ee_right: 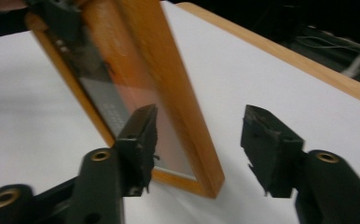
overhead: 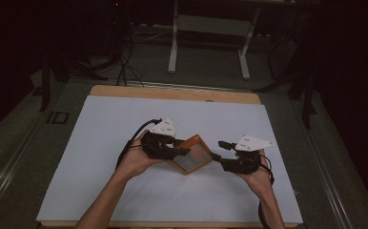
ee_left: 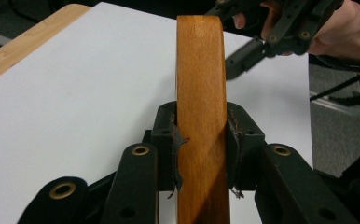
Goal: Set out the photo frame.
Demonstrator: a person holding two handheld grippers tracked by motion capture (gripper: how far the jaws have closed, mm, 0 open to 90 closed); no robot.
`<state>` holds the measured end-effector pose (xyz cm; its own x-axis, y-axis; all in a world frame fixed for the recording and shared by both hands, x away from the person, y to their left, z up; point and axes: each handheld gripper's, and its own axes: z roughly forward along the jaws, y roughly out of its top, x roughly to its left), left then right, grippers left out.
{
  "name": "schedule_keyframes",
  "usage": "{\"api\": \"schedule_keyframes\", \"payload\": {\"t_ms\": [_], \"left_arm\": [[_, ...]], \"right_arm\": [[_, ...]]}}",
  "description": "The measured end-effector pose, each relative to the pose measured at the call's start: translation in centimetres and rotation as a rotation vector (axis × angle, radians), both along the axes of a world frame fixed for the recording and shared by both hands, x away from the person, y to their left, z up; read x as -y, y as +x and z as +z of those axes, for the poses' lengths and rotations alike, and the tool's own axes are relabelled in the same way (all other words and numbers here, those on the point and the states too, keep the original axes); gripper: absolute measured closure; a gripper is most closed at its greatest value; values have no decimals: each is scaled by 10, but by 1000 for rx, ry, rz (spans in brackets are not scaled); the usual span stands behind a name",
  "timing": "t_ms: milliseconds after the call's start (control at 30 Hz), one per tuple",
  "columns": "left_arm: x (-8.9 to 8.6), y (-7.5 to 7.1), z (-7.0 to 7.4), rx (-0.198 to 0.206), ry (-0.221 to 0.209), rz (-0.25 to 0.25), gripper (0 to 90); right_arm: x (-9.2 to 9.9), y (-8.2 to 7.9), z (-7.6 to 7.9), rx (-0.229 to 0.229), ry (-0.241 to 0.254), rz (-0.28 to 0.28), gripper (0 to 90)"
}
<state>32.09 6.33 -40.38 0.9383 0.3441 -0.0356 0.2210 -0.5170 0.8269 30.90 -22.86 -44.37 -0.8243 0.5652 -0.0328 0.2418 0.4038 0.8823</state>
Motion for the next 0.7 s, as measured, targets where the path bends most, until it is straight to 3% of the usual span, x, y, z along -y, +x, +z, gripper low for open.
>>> {"api": "schedule_keyframes", "payload": {"t_ms": [100,267,367,500,700], "left_arm": [[2,-1,2,3,10,-20,691],[6,-1,4,4,39,-94,690],[7,0,3,6,24,-121,688],[6,4,1,-3,7,-127,686],[3,6,-1,-1,-14,-122,664]], "right_arm": [[-5,0,-1,-2,-5,31,401],[-20,2,-6,-17,-16,84,348],[-26,4,-10,-27,-20,113,342],[-32,4,-13,-39,-25,156,416],[-28,2,-12,-28,-28,161,524]]}}
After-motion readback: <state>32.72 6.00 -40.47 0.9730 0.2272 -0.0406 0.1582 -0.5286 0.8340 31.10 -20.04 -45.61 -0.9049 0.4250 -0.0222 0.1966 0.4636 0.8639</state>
